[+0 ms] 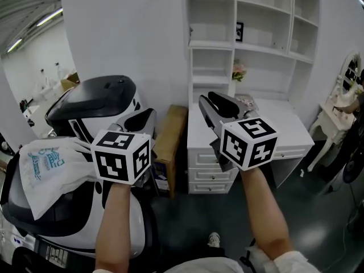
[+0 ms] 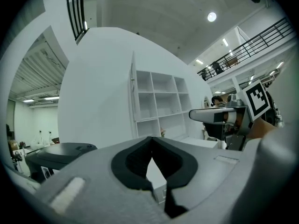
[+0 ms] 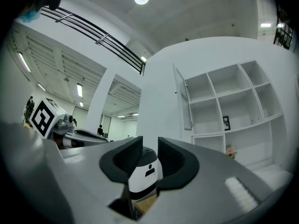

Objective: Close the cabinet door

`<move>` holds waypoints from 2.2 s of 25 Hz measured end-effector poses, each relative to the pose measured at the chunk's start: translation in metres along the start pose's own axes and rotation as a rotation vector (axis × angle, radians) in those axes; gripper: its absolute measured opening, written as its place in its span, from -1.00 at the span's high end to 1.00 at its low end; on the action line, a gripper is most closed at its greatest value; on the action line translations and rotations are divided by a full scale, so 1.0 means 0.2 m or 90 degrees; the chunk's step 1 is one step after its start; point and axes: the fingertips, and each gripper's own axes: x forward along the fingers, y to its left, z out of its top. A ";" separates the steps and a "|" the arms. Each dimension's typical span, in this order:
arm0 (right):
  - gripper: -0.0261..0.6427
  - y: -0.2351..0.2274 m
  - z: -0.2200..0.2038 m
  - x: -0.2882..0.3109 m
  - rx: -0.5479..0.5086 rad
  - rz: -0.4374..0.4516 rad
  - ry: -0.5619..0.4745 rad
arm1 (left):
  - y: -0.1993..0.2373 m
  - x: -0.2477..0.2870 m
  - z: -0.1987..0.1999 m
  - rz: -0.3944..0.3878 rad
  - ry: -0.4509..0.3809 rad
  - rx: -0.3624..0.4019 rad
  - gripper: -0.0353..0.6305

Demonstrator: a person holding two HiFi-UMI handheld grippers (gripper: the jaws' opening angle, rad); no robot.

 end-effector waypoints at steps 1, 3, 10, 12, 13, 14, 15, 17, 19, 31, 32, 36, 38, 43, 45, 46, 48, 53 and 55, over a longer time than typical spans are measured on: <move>0.60 -0.02 -0.01 0.02 0.003 0.006 -0.002 | 0.01 0.02 0.00 0.003 0.002 0.000 0.90; 0.57 -0.05 -0.02 0.07 0.009 0.015 -0.005 | 0.03 0.06 -0.01 0.011 0.005 -0.001 0.90; 0.47 -0.20 -0.07 0.28 0.023 0.058 -0.010 | 0.14 0.26 -0.03 0.059 0.016 -0.001 0.90; 0.45 -0.27 -0.08 0.33 0.027 0.067 -0.012 | 0.15 0.33 -0.03 0.067 0.020 0.001 0.90; 0.44 -0.30 -0.08 0.36 0.029 0.071 -0.013 | 0.15 0.37 -0.02 0.072 0.021 0.002 0.90; 0.43 -0.34 -0.08 0.39 0.030 0.076 -0.012 | 0.15 0.41 -0.01 0.076 0.022 0.002 0.90; 0.42 -0.37 -0.09 0.41 0.031 0.081 -0.011 | 0.15 0.45 -0.01 0.081 0.022 0.002 0.90; 0.39 -0.44 -0.10 0.46 0.031 0.090 -0.008 | 0.16 0.52 0.01 0.090 0.021 0.001 0.90; 0.38 -0.50 -0.10 0.51 0.030 0.100 -0.008 | 0.16 0.60 0.02 0.098 0.020 0.000 0.90; 0.30 -0.76 -0.11 0.75 0.042 0.165 -0.021 | 0.17 0.91 0.04 0.157 0.030 0.006 0.90; 0.30 -0.77 -0.11 0.78 0.046 0.170 -0.022 | 0.18 0.92 0.03 0.162 0.032 0.006 0.90; 0.28 -0.77 -0.13 0.86 0.049 0.187 -0.021 | 0.25 0.95 0.02 0.180 0.034 0.001 0.90; 0.28 -0.77 -0.14 0.91 0.049 0.191 -0.022 | 0.28 0.98 0.02 0.183 0.034 0.001 0.90; 0.27 -0.79 -0.16 1.04 0.043 0.188 -0.021 | 0.37 1.08 0.00 0.176 0.027 -0.003 0.90; 0.27 -0.81 -0.17 1.10 0.038 0.180 -0.021 | 0.41 1.14 0.00 0.166 0.021 -0.001 0.90; 0.28 -0.82 -0.17 1.13 0.035 0.175 -0.022 | 0.44 1.17 0.00 0.160 0.018 0.000 0.90; 0.27 -0.83 -0.17 1.20 0.029 0.167 -0.020 | 0.50 1.22 0.01 0.151 0.011 -0.001 0.90; 0.28 -0.85 -0.19 1.39 0.017 0.144 -0.016 | 0.66 1.35 0.03 0.121 -0.001 0.001 0.90; 0.28 -0.85 -0.19 1.46 0.013 0.128 -0.014 | 0.72 1.40 0.03 0.105 -0.003 0.000 0.90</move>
